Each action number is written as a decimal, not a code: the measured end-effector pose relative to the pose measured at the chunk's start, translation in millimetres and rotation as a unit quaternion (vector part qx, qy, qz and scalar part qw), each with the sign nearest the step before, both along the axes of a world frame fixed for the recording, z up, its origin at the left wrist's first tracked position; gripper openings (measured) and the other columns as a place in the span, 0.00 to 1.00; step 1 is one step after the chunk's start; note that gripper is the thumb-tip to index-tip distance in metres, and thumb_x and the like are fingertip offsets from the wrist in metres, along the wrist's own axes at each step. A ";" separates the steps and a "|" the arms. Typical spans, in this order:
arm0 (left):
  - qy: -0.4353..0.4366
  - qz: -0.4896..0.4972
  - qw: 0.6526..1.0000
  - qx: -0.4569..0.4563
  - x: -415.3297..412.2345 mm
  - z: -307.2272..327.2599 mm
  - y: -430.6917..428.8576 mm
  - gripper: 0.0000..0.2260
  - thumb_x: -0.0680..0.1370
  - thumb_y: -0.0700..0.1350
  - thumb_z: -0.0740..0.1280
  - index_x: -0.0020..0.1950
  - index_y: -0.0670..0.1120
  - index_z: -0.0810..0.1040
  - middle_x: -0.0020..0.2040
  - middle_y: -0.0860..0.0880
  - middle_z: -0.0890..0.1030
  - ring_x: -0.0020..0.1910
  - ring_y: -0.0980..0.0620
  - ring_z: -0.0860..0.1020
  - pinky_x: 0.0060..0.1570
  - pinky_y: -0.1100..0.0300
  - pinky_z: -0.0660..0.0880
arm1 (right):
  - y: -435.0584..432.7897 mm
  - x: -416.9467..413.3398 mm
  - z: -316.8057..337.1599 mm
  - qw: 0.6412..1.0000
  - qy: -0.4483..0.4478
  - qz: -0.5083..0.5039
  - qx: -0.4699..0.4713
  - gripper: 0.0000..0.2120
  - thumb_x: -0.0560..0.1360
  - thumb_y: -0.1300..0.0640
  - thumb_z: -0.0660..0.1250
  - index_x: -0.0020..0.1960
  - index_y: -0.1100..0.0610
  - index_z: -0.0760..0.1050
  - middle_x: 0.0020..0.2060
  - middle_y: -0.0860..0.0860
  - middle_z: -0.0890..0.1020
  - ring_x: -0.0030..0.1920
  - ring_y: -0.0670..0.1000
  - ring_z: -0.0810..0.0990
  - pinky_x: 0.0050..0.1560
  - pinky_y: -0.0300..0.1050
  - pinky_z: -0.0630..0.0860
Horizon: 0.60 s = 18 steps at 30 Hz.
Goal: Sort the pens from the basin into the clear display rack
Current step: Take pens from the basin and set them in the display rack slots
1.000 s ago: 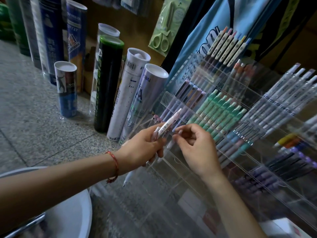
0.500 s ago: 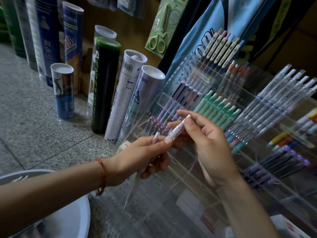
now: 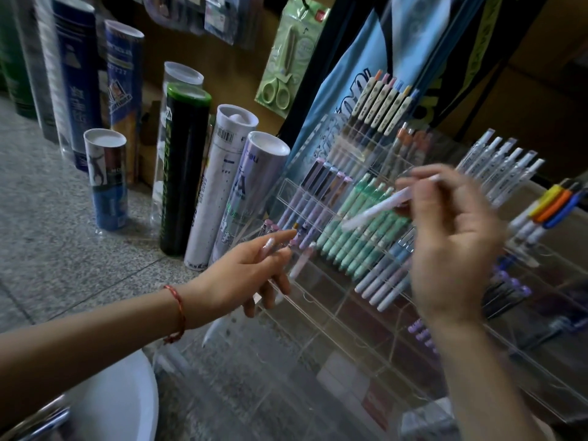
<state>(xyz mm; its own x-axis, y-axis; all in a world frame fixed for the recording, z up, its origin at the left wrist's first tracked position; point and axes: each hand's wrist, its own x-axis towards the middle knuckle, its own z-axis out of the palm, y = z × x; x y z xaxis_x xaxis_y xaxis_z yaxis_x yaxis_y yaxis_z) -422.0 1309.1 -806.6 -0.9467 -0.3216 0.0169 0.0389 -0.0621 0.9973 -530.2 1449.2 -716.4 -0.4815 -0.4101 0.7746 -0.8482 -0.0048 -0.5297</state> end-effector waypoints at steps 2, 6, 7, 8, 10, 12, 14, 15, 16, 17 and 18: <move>-0.014 -0.021 1.000 -0.012 -2.9 -1.8 0.7 0.18 0.80 0.47 0.57 0.67 0.62 0.61 0.37 0.46 0.80 0.28 0.54 0.75 0.20 0.64 0.70 | -3.0 -2.2 -23.8 0.995 0.027 -0.029 0.088 0.06 0.77 0.59 0.62 0.51 0.54 0.76 0.41 0.41 0.79 0.42 0.39 0.78 0.41 0.32 0.76; -0.038 -0.027 0.998 -0.037 -9.0 -9.4 0.7 0.20 0.80 0.48 0.57 0.71 0.61 0.58 0.38 0.46 0.80 0.28 0.53 0.75 0.20 0.64 0.69 | -11.4 -5.0 -52.5 0.989 -0.117 -0.009 0.093 0.04 0.76 0.56 0.65 0.47 0.51 0.79 0.40 0.45 0.82 0.42 0.46 0.82 0.46 0.49 0.81; -0.039 -0.024 0.998 -0.040 -9.9 -11.2 0.3 0.21 0.80 0.48 0.57 0.71 0.60 0.58 0.39 0.46 0.80 0.27 0.54 0.74 0.20 0.65 0.69 | -13.7 -6.2 -55.9 0.987 -0.123 -0.005 0.105 0.04 0.76 0.57 0.66 0.46 0.49 0.78 0.40 0.46 0.82 0.42 0.47 0.82 0.46 0.51 0.81; -0.040 -0.023 0.998 -0.040 -10.3 -12.0 -0.2 0.21 0.80 0.48 0.57 0.71 0.60 0.58 0.39 0.46 0.80 0.27 0.54 0.74 0.20 0.65 0.69 | -16.3 -6.3 -59.0 0.985 -0.126 0.000 0.117 0.05 0.75 0.58 0.66 0.45 0.48 0.78 0.39 0.46 0.83 0.42 0.47 0.82 0.47 0.53 0.81; -0.040 -0.020 0.998 -0.042 -11.3 -13.2 -0.7 0.21 0.80 0.48 0.57 0.71 0.60 0.58 0.39 0.46 0.80 0.26 0.54 0.74 0.20 0.65 0.68 | -20.7 -5.2 -67.1 0.982 -0.138 0.008 0.130 0.07 0.75 0.58 0.66 0.43 0.46 0.78 0.37 0.46 0.83 0.41 0.47 0.82 0.47 0.54 0.80; -0.036 -0.018 0.998 -0.047 -12.0 -14.4 -1.1 0.21 0.80 0.49 0.57 0.71 0.61 0.58 0.39 0.46 0.81 0.25 0.55 0.73 0.19 0.65 0.68 | -23.1 -2.9 -73.4 0.979 -0.144 0.009 0.141 0.08 0.75 0.58 0.67 0.42 0.45 0.78 0.36 0.46 0.83 0.40 0.47 0.82 0.47 0.53 0.80; -0.026 -0.012 0.998 -0.052 -12.6 -15.6 -1.5 0.21 0.80 0.48 0.57 0.71 0.61 0.58 0.38 0.47 0.81 0.24 0.55 0.72 0.19 0.66 0.66 | -23.8 -4.5 -75.5 0.974 -0.158 0.004 0.165 0.09 0.74 0.60 0.69 0.40 0.46 0.77 0.35 0.46 0.82 0.40 0.47 0.82 0.47 0.51 0.81; -0.020 -0.009 0.998 -0.051 -13.0 -15.6 -1.7 0.20 0.80 0.48 0.57 0.71 0.60 0.59 0.37 0.47 0.81 0.23 0.56 0.70 0.19 0.66 0.66 | -24.2 -5.9 -76.1 0.967 -0.171 0.001 0.188 0.09 0.73 0.61 0.70 0.40 0.47 0.76 0.35 0.46 0.82 0.40 0.47 0.82 0.47 0.50 0.81; -0.013 -0.005 0.999 -0.042 -12.5 -14.6 -1.3 0.20 0.80 0.47 0.57 0.71 0.59 0.60 0.36 0.47 0.80 0.22 0.57 0.69 0.19 0.67 0.65 | -24.8 -5.6 -75.9 0.960 -0.184 -0.005 0.210 0.10 0.73 0.61 0.70 0.39 0.48 0.75 0.36 0.46 0.82 0.40 0.48 0.82 0.47 0.50 0.81; -0.004 0.000 1.000 -0.031 -11.8 -13.2 -0.4 0.19 0.80 0.46 0.57 0.70 0.57 0.62 0.34 0.47 0.79 0.21 0.58 0.67 0.19 0.69 0.64 | -25.6 -5.7 -76.4 0.956 -0.191 -0.011 0.224 0.10 0.72 0.62 0.70 0.38 0.48 0.74 0.36 0.47 0.81 0.40 0.49 0.82 0.47 0.50 0.80; 0.005 0.009 1.000 -0.023 -11.0 -11.3 0.5 0.18 0.80 0.44 0.58 0.69 0.55 0.65 0.32 0.48 0.77 0.20 0.60 0.66 0.19 0.70 0.63 | -26.0 -6.0 -76.2 0.953 -0.196 -0.016 0.232 0.10 0.72 0.61 0.71 0.37 0.49 0.74 0.36 0.47 0.81 0.40 0.49 0.82 0.47 0.49 0.80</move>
<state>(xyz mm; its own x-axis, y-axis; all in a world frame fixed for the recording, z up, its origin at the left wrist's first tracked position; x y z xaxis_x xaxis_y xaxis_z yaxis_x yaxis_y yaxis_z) -433.0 1309.7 -817.8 -0.9403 -0.3380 0.0412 0.0492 -0.0154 0.9987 -536.2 1423.2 -792.6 -0.7149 -0.6442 0.2720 -0.5807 0.3301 -0.7442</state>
